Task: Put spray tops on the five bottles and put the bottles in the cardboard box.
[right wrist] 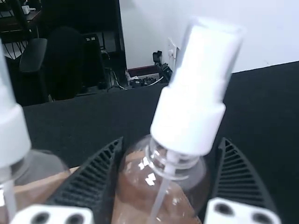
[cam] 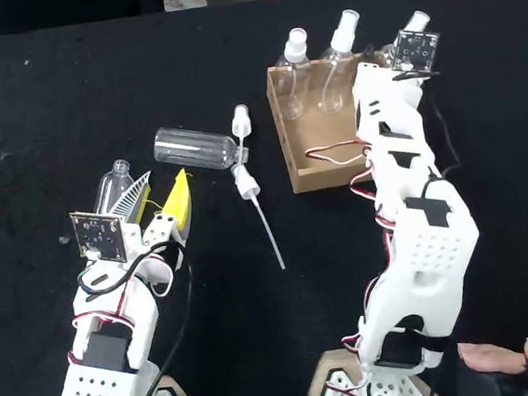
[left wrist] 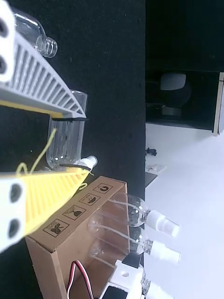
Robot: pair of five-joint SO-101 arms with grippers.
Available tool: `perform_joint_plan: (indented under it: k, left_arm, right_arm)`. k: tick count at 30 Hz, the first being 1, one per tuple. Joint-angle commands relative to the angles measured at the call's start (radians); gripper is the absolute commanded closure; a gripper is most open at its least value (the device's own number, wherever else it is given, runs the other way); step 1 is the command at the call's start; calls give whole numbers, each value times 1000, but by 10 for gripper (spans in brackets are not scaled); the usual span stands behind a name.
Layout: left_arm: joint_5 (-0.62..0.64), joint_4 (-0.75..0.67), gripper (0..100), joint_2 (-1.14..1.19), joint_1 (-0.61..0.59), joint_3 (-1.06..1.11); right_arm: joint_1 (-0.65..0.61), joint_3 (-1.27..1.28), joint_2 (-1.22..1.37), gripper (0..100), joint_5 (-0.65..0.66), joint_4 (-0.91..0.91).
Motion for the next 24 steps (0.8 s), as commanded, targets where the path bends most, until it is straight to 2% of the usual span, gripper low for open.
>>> perform_joint_plan:
  k: [1, 4, 9, 24]
  left_arm:
    - [-12, -9, 834, -9, 5, 22]
    - [-12, -9, 834, -9, 5, 22]
    - [-12, -9, 834, -9, 5, 22]
    - [-12, -11, 834, -9, 5, 22]
  right_arm:
    - [-8, -45, -12, 725, 6, -17]
    - [-5, -45, -12, 713, 6, -17]
    - [-5, -44, -10, 602, 9, -15]
    - [3, -8, -22, 623, 9, -25]
